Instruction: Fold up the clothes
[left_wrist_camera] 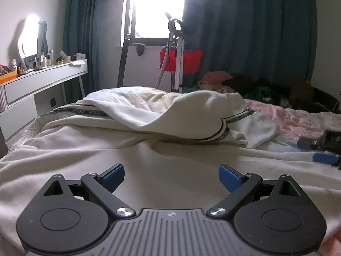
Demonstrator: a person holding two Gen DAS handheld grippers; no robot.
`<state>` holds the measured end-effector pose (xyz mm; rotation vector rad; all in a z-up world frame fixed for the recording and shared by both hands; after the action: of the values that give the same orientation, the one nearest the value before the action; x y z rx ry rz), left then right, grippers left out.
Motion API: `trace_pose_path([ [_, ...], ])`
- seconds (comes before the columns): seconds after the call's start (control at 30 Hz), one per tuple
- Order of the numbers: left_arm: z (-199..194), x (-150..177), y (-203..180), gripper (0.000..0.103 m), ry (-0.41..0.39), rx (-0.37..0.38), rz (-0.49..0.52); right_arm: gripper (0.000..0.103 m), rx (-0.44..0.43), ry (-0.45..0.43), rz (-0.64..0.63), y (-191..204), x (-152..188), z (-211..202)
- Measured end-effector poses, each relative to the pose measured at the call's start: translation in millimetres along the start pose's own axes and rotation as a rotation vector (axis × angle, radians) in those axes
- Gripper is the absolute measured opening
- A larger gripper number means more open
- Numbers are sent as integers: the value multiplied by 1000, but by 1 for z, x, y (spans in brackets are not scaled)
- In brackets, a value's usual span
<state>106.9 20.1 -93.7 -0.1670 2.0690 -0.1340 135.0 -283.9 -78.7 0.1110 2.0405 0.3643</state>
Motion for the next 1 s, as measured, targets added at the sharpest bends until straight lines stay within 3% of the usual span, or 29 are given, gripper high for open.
trace_pose_path([
  [0.13,6,2,1,97,27,-10,-7,63,6,62,62,-18,-2,29],
  [0.33,21,19,-3,98,50,7,-53,62,58,54,181,-53,-20,93],
  [0.47,37,34,-12,98,86,80,-87,62,93,49,259,-75,-32,135],
  [0.57,45,37,-16,98,64,121,-85,61,119,45,319,-93,-41,167],
  [0.63,51,39,-15,98,57,149,-100,46,136,42,358,-104,-47,188],
  [0.7,60,40,-13,98,67,174,-135,44,147,29,386,-112,-54,206],
  [0.8,72,41,-10,98,86,195,-175,13,177,15,346,-109,-73,221],
  [0.83,74,41,-11,98,89,196,-177,8,193,20,316,-106,-81,223],
  [0.9,75,40,-12,99,91,207,-167,6,215,-1,257,-98,-100,219],
  [1.0,69,40,-10,99,98,254,-183,6,232,-115,227,-97,-134,192],
])
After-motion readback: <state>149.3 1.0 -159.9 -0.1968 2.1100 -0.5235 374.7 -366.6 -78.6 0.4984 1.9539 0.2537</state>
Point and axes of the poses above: each gripper's, at about its wrist camera, not at the fingertips, and z roughly the way its jaws point, y to its left, x to its underside, the point moved 2 cm from there along z, roughly the way its jaws point, and after that the axes turned 9 degrees about -z, right-handed, at the moved point
